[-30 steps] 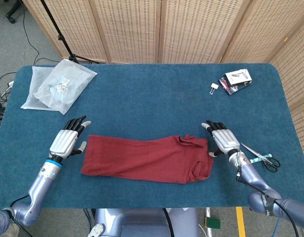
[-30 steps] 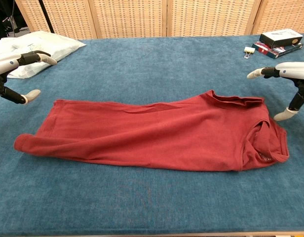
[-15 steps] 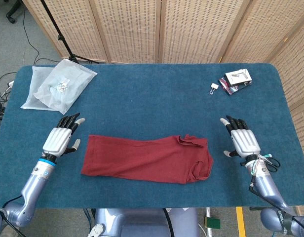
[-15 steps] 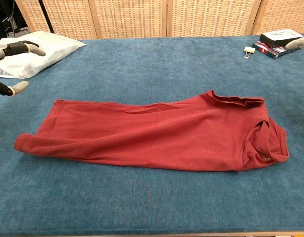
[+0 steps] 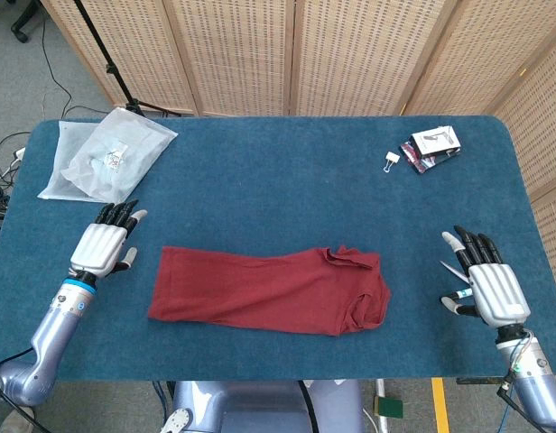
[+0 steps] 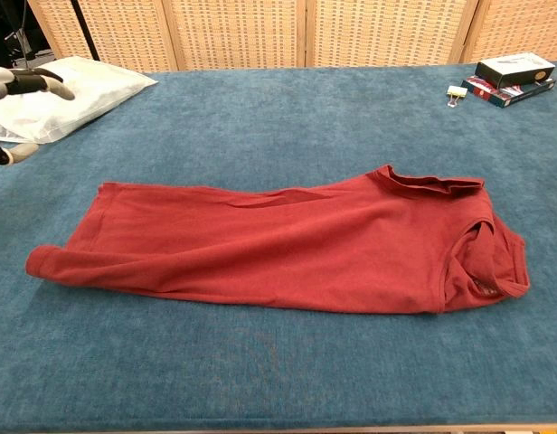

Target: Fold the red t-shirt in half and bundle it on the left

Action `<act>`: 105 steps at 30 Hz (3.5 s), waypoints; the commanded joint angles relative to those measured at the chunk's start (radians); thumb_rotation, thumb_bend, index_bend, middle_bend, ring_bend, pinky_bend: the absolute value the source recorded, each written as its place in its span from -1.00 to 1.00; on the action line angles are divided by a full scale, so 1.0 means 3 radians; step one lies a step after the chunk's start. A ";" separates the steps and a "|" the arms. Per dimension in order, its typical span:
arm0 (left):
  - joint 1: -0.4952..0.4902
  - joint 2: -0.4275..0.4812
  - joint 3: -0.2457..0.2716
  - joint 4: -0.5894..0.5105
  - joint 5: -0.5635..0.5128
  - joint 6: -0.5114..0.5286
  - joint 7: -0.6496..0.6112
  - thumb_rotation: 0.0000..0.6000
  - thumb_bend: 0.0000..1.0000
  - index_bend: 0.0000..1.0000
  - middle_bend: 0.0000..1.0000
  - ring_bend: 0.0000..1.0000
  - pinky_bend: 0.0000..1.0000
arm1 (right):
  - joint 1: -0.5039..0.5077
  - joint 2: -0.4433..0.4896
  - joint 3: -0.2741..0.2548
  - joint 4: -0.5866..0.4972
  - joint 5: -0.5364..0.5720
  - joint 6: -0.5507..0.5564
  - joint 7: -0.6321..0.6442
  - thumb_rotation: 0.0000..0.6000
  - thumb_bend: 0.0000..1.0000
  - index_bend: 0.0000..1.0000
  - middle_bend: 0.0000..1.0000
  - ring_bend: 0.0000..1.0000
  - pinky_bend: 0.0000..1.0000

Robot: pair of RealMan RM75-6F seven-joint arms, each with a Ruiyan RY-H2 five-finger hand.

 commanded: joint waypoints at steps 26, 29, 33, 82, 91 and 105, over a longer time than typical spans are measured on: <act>-0.0363 -0.0784 0.0049 0.0437 -0.0739 -0.0135 0.0532 1.00 -0.08 -0.26 -1.00 -1.00 -1.00 | -0.0228 0.0045 0.0003 0.0078 -0.0375 0.0072 0.0197 1.00 -1.00 -1.00 -1.00 -1.00 -1.00; -0.0347 -0.0850 0.0047 0.0512 -0.0656 -0.0097 0.0429 1.00 -0.09 -0.21 -1.00 -1.00 -1.00 | -0.0232 0.0046 0.0007 0.0077 -0.0379 0.0064 0.0196 1.00 -1.00 -1.00 -1.00 -1.00 -1.00; -0.0335 -0.0927 0.0063 0.0627 -0.0582 -0.0084 0.0345 1.00 -0.09 -0.19 -1.00 -1.00 -1.00 | -0.0235 0.0045 0.0015 0.0079 -0.0381 0.0050 0.0197 1.00 -1.00 -1.00 -1.00 -1.00 -1.00; -0.0230 -0.1337 -0.0046 0.1086 -0.0366 0.0083 0.0106 1.00 0.10 0.57 -1.00 -1.00 -1.00 | -0.0281 0.0075 0.0084 0.0081 -0.0444 -0.0031 0.0294 1.00 -1.00 -1.00 -1.00 -1.00 -1.00; -0.0224 -0.1282 -0.0085 0.1026 -0.0405 0.0104 0.0219 1.00 0.11 0.67 -1.00 -1.00 -1.00 | -0.0286 0.0077 0.0093 0.0079 -0.0444 -0.0038 0.0289 1.00 -1.00 -1.00 -1.00 -1.00 -1.00; -0.0193 -0.0986 -0.0150 0.1029 -0.0603 0.0067 0.0425 1.00 0.13 0.71 -1.00 -1.00 -1.00 | -0.0291 0.0082 0.0098 0.0072 -0.0457 -0.0046 0.0289 1.00 -1.00 -1.00 -1.00 -1.00 -1.00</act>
